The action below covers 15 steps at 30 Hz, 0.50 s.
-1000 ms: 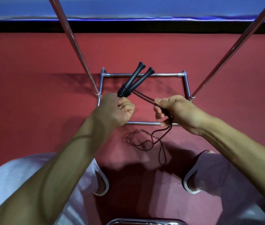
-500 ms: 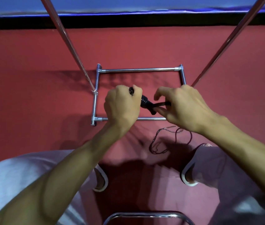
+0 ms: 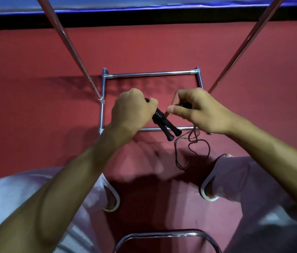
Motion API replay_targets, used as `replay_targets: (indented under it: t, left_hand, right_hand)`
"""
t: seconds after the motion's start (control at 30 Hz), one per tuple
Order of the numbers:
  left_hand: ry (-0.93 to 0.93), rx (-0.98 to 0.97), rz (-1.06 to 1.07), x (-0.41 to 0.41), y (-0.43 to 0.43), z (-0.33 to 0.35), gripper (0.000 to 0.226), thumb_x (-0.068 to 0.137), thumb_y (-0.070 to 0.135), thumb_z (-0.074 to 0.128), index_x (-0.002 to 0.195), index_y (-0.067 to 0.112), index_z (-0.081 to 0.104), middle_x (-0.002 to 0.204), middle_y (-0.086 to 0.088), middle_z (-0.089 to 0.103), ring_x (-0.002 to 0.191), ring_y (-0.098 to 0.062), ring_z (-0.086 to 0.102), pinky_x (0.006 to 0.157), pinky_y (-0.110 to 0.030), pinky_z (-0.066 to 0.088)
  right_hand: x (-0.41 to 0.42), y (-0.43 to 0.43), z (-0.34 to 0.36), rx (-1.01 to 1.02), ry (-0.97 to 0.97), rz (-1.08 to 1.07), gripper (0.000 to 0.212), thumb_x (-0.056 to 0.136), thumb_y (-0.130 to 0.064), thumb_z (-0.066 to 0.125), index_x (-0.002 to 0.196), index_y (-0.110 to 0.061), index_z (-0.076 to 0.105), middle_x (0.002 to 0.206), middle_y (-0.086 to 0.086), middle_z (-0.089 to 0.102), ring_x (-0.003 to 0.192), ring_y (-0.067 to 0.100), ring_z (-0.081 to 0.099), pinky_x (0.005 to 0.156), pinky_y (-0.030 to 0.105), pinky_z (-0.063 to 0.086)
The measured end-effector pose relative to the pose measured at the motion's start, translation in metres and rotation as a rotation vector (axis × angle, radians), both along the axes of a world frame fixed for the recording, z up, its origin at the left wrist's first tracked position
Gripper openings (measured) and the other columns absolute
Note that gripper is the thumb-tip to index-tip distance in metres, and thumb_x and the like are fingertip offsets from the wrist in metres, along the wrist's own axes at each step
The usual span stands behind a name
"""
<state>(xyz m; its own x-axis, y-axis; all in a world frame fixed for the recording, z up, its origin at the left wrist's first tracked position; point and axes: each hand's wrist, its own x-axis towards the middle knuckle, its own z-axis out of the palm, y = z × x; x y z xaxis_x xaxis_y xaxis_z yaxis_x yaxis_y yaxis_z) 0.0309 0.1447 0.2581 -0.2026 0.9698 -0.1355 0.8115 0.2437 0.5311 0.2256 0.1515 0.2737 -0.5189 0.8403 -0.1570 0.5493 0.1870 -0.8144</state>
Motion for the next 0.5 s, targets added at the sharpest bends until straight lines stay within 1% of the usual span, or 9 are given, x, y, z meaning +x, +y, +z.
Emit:
replay_targets:
  t: [0.07, 0.1, 0.17, 0.23, 0.27, 0.33, 0.4, 0.43, 0.5]
  left_hand:
    - [-0.134, -0.108, -0.003, -0.003, 0.001, 0.002, 0.042, 0.087, 0.035, 0.06, 0.057, 0.011, 0.043, 0.055, -0.003, 0.043, 0.061, -0.032, 0.045, 0.055, -0.033, 0.03]
    - [-0.258, -0.17, -0.01, -0.003, 0.002, 0.003, 0.043, 0.086, 0.036, 0.06, 0.056, 0.012, 0.042, 0.05, 0.0, 0.041, 0.053, -0.029, 0.039, 0.05, -0.031, 0.027]
    - [-0.544, -0.277, -0.011, -0.004, 0.001, 0.006, 0.043, 0.09, 0.031, 0.057, 0.056, 0.014, 0.037, 0.042, 0.003, 0.033, 0.042, -0.019, 0.027, 0.044, -0.021, 0.021]
    - [-0.689, -0.308, -0.014, -0.007, -0.003, 0.009, 0.045, 0.096, 0.02, 0.051, 0.055, 0.017, 0.033, 0.039, 0.004, 0.028, 0.037, -0.012, 0.019, 0.041, -0.015, 0.016]
    - [-0.716, -0.292, -0.034, -0.01, -0.004, 0.009, 0.047, 0.097, 0.017, 0.049, 0.054, 0.018, 0.032, 0.04, 0.004, 0.026, 0.036, -0.011, 0.017, 0.041, -0.013, 0.015]
    - [-0.727, -0.227, -0.094, -0.012, -0.008, 0.007, 0.049, 0.094, 0.022, 0.051, 0.049, 0.023, 0.032, 0.042, 0.005, 0.025, 0.036, -0.011, 0.017, 0.041, -0.014, 0.015]
    - [-0.702, -0.186, -0.143, -0.013, -0.01, 0.007, 0.049, 0.087, 0.031, 0.05, 0.041, 0.023, 0.034, 0.043, 0.007, 0.026, 0.036, -0.011, 0.018, 0.041, -0.018, 0.015]
    - [-0.694, -0.178, -0.152, -0.013, -0.011, 0.009, 0.049, 0.086, 0.033, 0.049, 0.041, 0.022, 0.034, 0.042, 0.008, 0.026, 0.036, -0.011, 0.019, 0.041, -0.019, 0.016]
    - [-0.661, -0.132, -0.185, -0.013, -0.013, 0.013, 0.051, 0.094, 0.032, 0.051, 0.046, 0.022, 0.035, 0.043, 0.007, 0.027, 0.037, -0.011, 0.02, 0.041, -0.023, 0.017]
  right_hand:
    - [0.001, -0.002, 0.001, -0.05, 0.091, -0.04, 0.022, 0.101, -0.019, 0.065, 0.081, -0.009, 0.059, 0.053, -0.012, 0.047, 0.05, 0.005, 0.036, 0.049, 0.019, 0.032]
    - [0.001, -0.003, 0.002, -0.051, 0.125, -0.057, 0.022, 0.102, -0.019, 0.063, 0.082, -0.01, 0.059, 0.055, -0.01, 0.05, 0.051, 0.008, 0.039, 0.05, 0.022, 0.033]
    - [0.003, -0.001, 0.005, -0.061, 0.174, -0.086, 0.024, 0.104, -0.022, 0.059, 0.082, -0.012, 0.059, 0.063, -0.003, 0.056, 0.056, 0.014, 0.044, 0.053, 0.031, 0.038]
    - [0.0, 0.002, 0.005, -0.135, 0.203, -0.098, 0.03, 0.105, -0.027, 0.055, 0.085, -0.006, 0.059, 0.069, -0.006, 0.059, 0.062, 0.017, 0.048, 0.058, 0.039, 0.039]
    - [-0.002, 0.003, 0.003, -0.195, 0.204, -0.093, 0.035, 0.106, -0.029, 0.053, 0.088, 0.0, 0.059, 0.07, -0.007, 0.062, 0.062, 0.016, 0.051, 0.058, 0.038, 0.04]
    - [-0.006, 0.005, 0.001, -0.357, 0.225, -0.058, 0.043, 0.104, -0.032, 0.052, 0.087, 0.007, 0.06, 0.076, 0.011, 0.073, 0.061, 0.022, 0.059, 0.056, 0.032, 0.045]
    - [-0.008, 0.004, 0.006, -0.56, 0.317, -0.019, 0.04, 0.099, -0.03, 0.049, 0.075, 0.002, 0.055, 0.082, 0.028, 0.073, 0.058, 0.029, 0.067, 0.053, 0.032, 0.055]
    - [-0.01, 0.004, 0.012, -0.658, 0.373, -0.019, 0.037, 0.098, -0.027, 0.047, 0.07, -0.003, 0.048, 0.08, 0.031, 0.071, 0.055, 0.031, 0.067, 0.051, 0.031, 0.057]
    - [-0.011, 0.003, 0.019, -0.771, 0.442, -0.07, 0.034, 0.102, -0.019, 0.042, 0.07, -0.01, 0.04, 0.072, 0.028, 0.064, 0.049, 0.029, 0.061, 0.041, 0.025, 0.051]
